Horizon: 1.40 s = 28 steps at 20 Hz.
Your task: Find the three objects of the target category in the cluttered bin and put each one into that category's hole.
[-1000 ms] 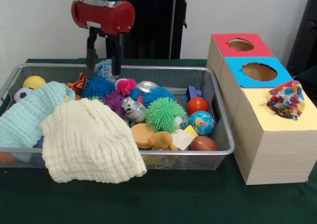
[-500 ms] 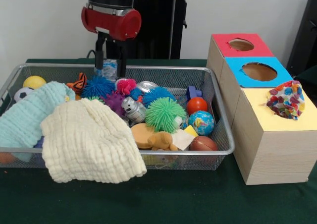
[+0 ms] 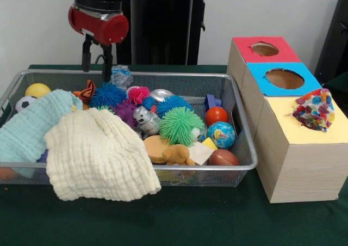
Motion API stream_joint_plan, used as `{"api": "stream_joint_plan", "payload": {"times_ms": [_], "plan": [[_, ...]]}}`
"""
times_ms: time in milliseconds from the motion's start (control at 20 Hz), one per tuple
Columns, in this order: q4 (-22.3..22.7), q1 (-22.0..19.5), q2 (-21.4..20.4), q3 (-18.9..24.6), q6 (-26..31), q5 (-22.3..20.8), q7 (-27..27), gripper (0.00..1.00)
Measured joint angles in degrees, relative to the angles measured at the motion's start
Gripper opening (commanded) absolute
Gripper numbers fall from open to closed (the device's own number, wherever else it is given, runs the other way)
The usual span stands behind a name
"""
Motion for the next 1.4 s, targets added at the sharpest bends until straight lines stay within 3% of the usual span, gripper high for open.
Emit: {"api": "stream_joint_plan", "payload": {"times_ms": [450,750,1100,1400], "plan": [[3.4,-5.7,3.8,0.2,-1.3,0.0,0.0,1.00],[7.1,-7.2,4.8,0.4,-3.7,0.1,0.0,1.00],[9.8,-4.8,8.1,0.4,-10.2,0.6,0.0,1.00],[11.0,0.0,12.8,0.4,-18.6,2.2,0.0,1.00]]}}
